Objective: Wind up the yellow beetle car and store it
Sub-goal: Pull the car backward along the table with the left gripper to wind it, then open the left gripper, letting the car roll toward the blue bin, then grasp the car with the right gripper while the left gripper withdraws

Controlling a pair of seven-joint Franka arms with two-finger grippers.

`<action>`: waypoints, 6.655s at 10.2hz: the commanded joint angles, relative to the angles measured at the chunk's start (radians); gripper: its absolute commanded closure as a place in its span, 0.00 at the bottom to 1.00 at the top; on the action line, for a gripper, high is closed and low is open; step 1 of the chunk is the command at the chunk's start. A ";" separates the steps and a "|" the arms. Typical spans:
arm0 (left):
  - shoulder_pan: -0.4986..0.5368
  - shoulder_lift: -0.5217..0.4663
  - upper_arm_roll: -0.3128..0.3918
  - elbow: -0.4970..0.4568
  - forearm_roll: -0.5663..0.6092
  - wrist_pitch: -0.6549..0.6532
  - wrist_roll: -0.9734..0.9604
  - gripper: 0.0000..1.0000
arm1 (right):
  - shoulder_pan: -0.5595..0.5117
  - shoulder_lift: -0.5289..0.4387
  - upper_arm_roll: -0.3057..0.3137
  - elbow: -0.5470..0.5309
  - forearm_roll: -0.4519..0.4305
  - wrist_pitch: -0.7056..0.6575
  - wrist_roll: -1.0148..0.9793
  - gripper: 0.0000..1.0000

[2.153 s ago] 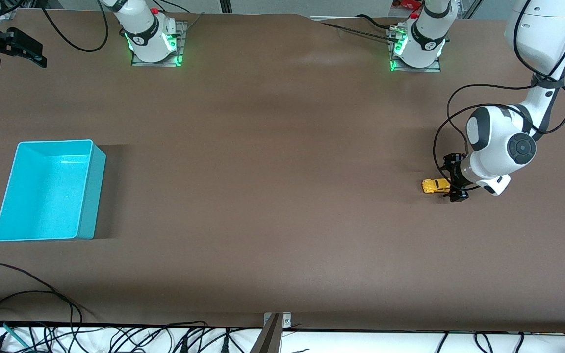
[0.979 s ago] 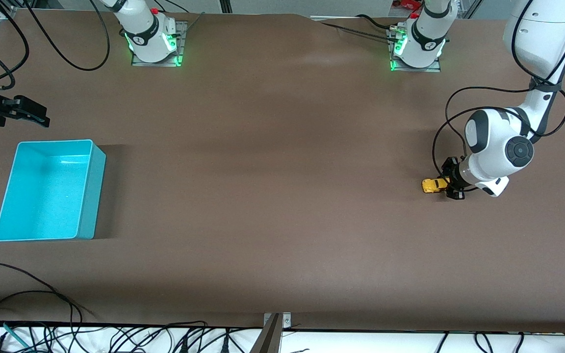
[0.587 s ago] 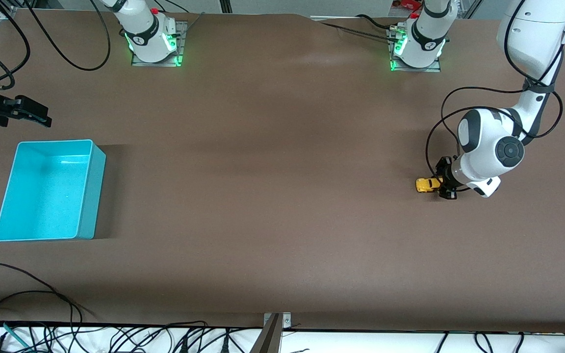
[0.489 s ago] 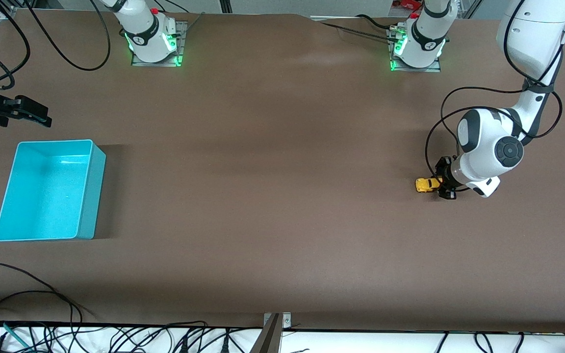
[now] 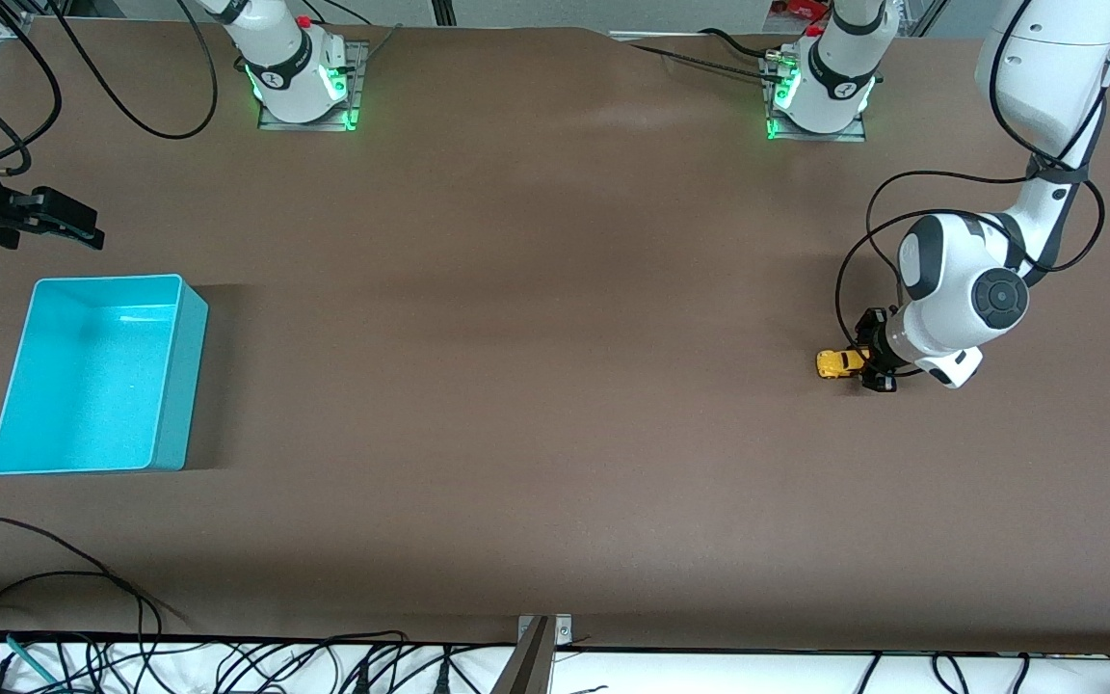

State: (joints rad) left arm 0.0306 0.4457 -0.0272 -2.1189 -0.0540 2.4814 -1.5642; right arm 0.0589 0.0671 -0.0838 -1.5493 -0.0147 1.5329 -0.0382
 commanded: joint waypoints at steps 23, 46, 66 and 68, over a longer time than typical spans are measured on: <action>0.307 0.154 -0.002 0.301 0.110 -0.227 0.320 0.00 | 0.002 0.007 0.001 0.023 0.024 -0.020 0.006 0.00; 0.258 0.045 -0.007 0.382 0.132 -0.438 0.300 0.00 | 0.073 0.103 -0.001 0.000 0.010 -0.010 -0.005 0.00; 0.198 -0.392 0.000 0.215 0.144 -0.541 0.715 0.00 | 0.059 0.278 -0.050 -0.624 -0.054 0.916 1.465 0.00; 0.196 -0.451 -0.003 0.215 0.140 -0.546 0.910 0.00 | 0.058 0.312 -0.051 -0.647 -0.054 0.981 1.468 0.00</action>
State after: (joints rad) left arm 0.2302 0.0721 -0.0311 -1.8712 0.0700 1.9489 -0.7816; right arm 0.1133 0.3815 -0.1305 -2.1577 -0.0510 2.4613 1.4012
